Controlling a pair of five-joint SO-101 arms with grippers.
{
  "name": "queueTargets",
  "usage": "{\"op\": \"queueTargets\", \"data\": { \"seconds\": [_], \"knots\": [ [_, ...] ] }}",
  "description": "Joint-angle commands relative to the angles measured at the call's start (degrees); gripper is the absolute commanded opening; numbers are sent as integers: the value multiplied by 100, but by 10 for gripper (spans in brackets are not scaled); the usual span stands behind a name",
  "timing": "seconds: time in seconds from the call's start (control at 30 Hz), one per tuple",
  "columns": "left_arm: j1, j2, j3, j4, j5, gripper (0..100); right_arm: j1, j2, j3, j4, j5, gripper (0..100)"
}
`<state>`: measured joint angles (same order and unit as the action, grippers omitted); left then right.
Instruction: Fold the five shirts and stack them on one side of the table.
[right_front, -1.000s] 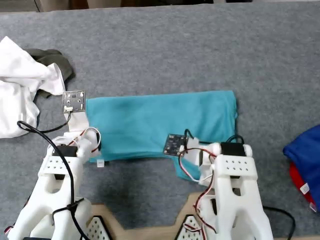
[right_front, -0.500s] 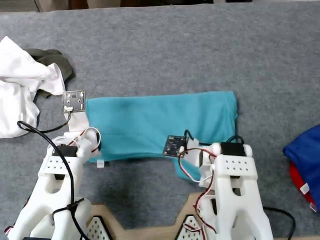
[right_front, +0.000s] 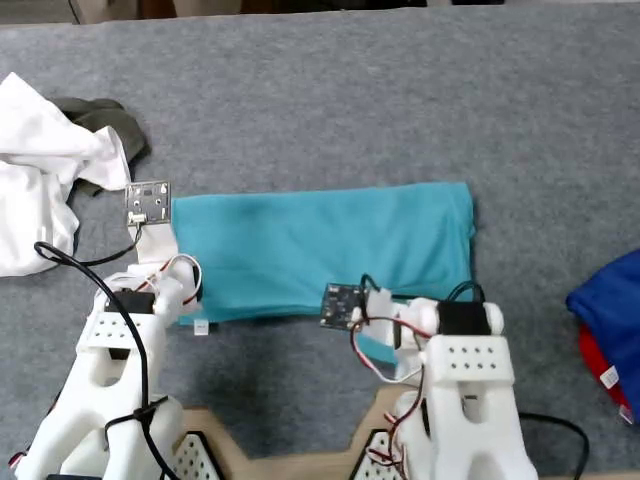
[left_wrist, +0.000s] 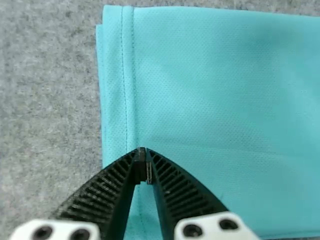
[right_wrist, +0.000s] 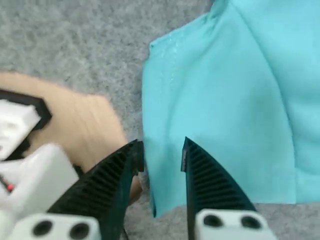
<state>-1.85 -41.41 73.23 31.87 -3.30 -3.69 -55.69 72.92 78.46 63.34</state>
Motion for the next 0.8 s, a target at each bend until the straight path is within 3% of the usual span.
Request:
{"op": "queueTargets", "data": {
  "seconds": [0.0, 0.33, 0.77],
  "knots": [
    [-18, 13, -273, -79, 18, 21, -110, 22, 303, -536, -114, 146],
    [-18, 13, -273, -79, 18, 21, -92, 1596, 268, -1512, -141, 145],
    [-18, 22, -273, -70, 18, 21, -119, 1727, 391, -1574, -123, 144]
  ]
}}
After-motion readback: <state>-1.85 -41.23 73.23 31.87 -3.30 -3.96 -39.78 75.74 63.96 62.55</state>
